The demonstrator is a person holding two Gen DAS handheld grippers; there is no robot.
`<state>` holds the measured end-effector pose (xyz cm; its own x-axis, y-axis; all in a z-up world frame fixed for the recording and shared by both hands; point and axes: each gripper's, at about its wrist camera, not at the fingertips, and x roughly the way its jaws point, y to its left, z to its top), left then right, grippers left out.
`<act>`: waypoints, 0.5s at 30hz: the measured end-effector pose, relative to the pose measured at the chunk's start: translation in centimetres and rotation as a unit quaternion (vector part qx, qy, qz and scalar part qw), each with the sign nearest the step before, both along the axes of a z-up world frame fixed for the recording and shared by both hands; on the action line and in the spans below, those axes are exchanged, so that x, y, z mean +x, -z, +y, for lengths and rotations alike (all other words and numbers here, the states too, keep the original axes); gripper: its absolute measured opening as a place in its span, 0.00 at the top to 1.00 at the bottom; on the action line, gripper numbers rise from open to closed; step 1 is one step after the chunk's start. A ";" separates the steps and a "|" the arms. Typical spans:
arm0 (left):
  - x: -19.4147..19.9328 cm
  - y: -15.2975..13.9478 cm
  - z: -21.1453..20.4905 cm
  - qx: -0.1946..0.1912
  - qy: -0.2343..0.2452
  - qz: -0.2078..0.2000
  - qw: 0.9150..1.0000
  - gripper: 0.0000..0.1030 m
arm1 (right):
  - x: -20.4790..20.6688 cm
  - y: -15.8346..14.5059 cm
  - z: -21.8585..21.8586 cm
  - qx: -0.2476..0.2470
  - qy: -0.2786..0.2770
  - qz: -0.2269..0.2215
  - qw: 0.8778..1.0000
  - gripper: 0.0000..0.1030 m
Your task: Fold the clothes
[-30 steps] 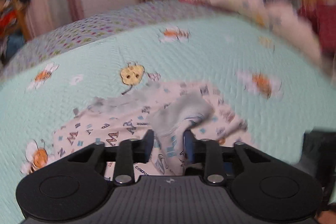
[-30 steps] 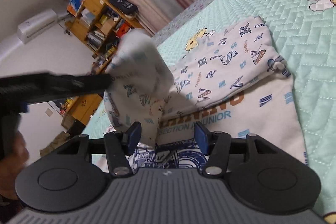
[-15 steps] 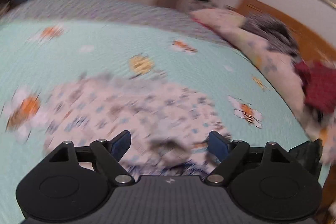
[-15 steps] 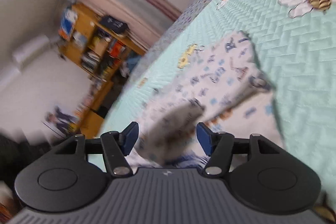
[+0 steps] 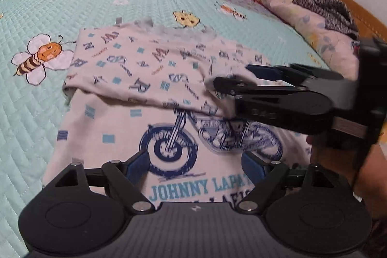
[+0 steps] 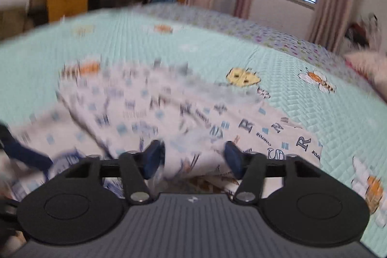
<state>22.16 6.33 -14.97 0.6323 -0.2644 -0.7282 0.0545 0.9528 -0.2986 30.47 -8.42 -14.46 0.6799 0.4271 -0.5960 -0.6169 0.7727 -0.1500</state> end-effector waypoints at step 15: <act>-0.9 0.1 1.7 -0.039 0.010 -0.010 0.999 0.10 | -0.7 -6.1 2.8 -0.084 -0.066 -0.198 0.974 0.85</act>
<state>21.30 8.01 -15.04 0.6403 -0.3332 -0.6921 0.0810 0.9253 -0.3705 29.76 -5.60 -8.32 0.8160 0.4463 -0.3674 -0.5780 0.6345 -0.5131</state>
